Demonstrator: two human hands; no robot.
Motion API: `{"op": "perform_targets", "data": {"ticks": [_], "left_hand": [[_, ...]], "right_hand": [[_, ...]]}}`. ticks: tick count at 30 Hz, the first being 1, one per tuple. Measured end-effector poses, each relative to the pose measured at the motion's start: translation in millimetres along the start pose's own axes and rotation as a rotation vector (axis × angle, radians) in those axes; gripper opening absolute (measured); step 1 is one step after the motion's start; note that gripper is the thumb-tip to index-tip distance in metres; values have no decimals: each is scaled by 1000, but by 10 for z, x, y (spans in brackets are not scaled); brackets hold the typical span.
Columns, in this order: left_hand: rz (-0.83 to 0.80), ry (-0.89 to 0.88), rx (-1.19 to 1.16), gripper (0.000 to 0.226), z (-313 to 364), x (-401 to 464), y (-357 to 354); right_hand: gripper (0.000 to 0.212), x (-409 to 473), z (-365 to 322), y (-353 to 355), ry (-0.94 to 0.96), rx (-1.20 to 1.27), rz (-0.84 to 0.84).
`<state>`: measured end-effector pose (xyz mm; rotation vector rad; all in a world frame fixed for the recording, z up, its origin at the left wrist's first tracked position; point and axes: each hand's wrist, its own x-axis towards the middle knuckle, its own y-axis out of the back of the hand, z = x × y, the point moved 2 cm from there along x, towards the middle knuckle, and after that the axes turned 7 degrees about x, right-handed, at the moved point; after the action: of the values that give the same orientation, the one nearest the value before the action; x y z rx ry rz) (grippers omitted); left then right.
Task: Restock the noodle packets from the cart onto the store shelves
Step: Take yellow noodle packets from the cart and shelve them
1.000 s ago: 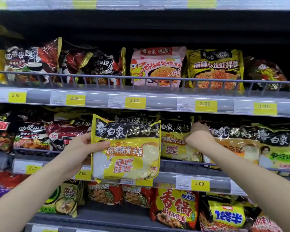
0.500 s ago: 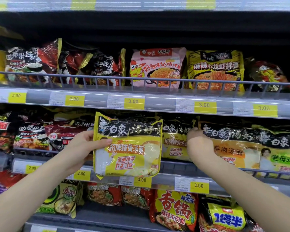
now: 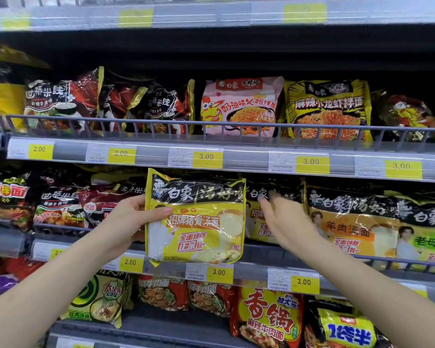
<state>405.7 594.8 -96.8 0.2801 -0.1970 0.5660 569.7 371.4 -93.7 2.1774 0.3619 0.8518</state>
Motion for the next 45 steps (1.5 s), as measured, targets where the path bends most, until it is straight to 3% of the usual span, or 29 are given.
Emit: {"op": "perform_targets", "data": {"ticks": [2,4,6,8,13,17,19,21,25,27,30,31,33,37,41,45], "left_hand": [[-27,6,-20,20,18,-4,-14],[-46,-9,-20,58,24,-3,-31],[-47,-2,-18,84,14,11,-47],[-63,3,-36,86,-2,41,-62],[-68,24,-20,74,-33,93,-106],[-45,21,-139,76,-52,123,-49],[-34,57,-164,67,-61,120,-23],[-48,87,-145,66,-63,84,-15],[-110,131,-53,108,-96,1,21],[-110,152,-50,117,-101,-19,25],[-94,177,-76,93,-105,-17,14],[-92,176,-75,98,-114,-10,18],[-114,185,-63,108,-111,-6,10],[-117,226,-92,67,-125,42,-86],[-156,243,-64,73,-93,108,-188],[-133,287,-9,62,-64,264,-343]], "right_hand": [[62,-75,-100,-24,-104,499,-175],[79,-93,-137,-97,-229,812,-350],[57,-106,-145,-158,-285,941,-483],[34,-83,-150,-193,-319,994,-522],[27,13,-106,-265,-447,1064,-480],[23,105,-35,-277,-551,1173,-407],[19,179,7,-270,-579,1189,-355],[18,274,65,-294,-598,1183,-302],[18,381,69,-417,-611,1144,-274],[17,416,29,-508,-619,1105,-271],[55,484,-30,-666,-627,1015,-291],[63,510,-29,-730,-614,990,-292],[60,562,-16,-823,-575,930,-215],[75,545,-130,-828,-516,796,-128],[49,556,-262,-715,-341,300,-132],[33,528,-359,-667,-257,37,-161]]}}
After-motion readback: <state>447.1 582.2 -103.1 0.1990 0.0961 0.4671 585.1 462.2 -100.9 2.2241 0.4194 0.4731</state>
